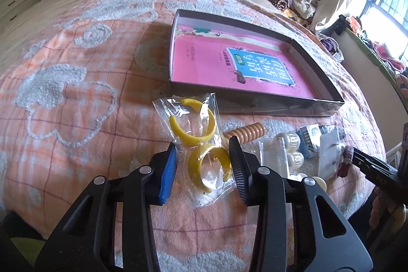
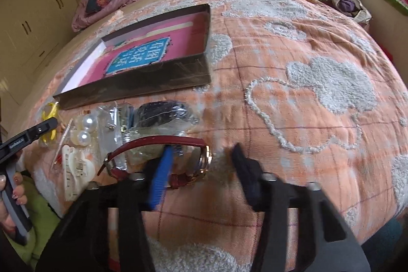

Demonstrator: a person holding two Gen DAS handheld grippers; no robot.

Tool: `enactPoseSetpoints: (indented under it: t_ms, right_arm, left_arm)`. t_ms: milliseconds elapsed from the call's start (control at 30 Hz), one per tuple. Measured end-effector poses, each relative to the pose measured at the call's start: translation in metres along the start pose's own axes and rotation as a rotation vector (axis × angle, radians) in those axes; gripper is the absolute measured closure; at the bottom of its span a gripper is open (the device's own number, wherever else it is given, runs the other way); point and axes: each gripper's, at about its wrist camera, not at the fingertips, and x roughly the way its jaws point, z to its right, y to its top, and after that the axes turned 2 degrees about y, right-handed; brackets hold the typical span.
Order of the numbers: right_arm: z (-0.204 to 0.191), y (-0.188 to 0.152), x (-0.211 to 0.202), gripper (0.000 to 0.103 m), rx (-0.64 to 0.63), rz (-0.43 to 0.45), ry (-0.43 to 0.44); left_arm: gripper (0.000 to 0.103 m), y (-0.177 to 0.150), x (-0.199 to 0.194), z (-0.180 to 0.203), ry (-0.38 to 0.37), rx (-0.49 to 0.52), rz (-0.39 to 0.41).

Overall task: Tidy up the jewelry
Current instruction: 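Grasp the yellow rings bag with left tool while right tool grasps red-framed glasses, then drop the rings bag into the grey box with left tool while right tool releases glasses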

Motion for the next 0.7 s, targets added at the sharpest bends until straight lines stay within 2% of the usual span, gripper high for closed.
enactPoseSetpoints:
  t_ms: [33, 133, 300, 700]
  right_arm:
    - [0.001, 0.000, 0.001, 0.084, 0.008, -0.005, 0.030]
    - [-0.002, -0.001, -0.006, 0.090, -0.016, 0.029, 0.041]
    - [-0.010, 0.003, -0.025, 0.090, -0.076, 0.103, 0.014]
    - [-0.022, 0.043, -0.039, 0.090, -0.100, 0.208, 0.066]
  left_arm:
    - [0.072, 0.001, -0.002, 0.001, -0.004, 0.003, 0.004]
    - [0.073, 0.004, -0.009, 0.004, -0.016, 0.005, 0.016]
    - [0.074, 0.011, -0.020, 0.006, -0.032, 0.008, 0.042]
    - [0.076, 0.044, -0.019, 0.012, -0.032, 0.017, 0.079]
